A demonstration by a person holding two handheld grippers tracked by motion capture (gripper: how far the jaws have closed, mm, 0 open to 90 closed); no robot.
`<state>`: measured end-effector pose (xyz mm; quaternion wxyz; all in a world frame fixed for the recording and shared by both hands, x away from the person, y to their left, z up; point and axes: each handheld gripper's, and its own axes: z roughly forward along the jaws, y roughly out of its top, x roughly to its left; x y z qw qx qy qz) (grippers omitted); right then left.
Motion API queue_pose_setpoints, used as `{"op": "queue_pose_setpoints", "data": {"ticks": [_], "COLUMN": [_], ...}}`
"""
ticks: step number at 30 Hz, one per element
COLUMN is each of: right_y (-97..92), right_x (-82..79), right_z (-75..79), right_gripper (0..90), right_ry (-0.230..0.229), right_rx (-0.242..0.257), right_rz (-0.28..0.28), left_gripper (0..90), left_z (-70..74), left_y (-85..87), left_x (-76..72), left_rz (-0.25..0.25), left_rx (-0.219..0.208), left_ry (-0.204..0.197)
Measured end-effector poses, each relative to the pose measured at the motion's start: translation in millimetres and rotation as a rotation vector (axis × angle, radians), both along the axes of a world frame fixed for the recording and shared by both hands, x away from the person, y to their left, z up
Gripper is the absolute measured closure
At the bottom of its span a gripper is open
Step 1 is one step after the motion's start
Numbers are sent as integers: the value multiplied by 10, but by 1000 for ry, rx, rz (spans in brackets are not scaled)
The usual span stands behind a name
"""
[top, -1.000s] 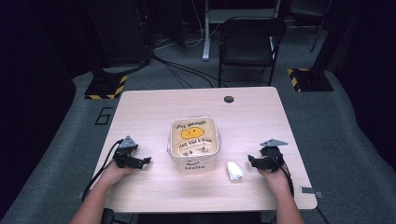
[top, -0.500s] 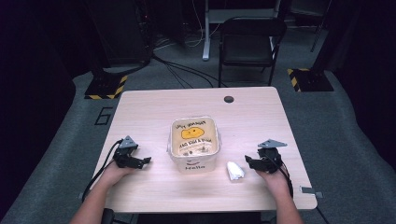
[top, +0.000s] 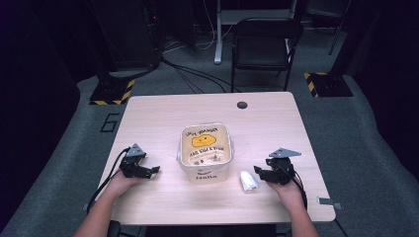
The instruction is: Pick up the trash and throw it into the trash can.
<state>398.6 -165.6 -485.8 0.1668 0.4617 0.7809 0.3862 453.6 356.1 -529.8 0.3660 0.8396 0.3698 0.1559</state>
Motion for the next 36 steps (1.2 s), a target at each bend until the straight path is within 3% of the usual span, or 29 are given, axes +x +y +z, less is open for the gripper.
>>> {"op": "queue_pose_setpoints", "data": {"ticks": [9, 24, 36], "right_y": [125, 292, 394], "right_x": [-40, -65, -66], "right_z": [23, -27, -97], "right_gripper": [387, 361, 343], "right_ry": [4, 37, 66], "right_rx": [16, 5, -36], "right_rz": [82, 166, 223], "left_gripper": [73, 73, 74], "left_z": [0, 0, 0], "left_y": [1, 0, 1], "left_x": [0, 0, 0], "left_rz": [-1, 0, -1], "left_rx": [1, 1, 1], "left_ry": [0, 0, 0]}}
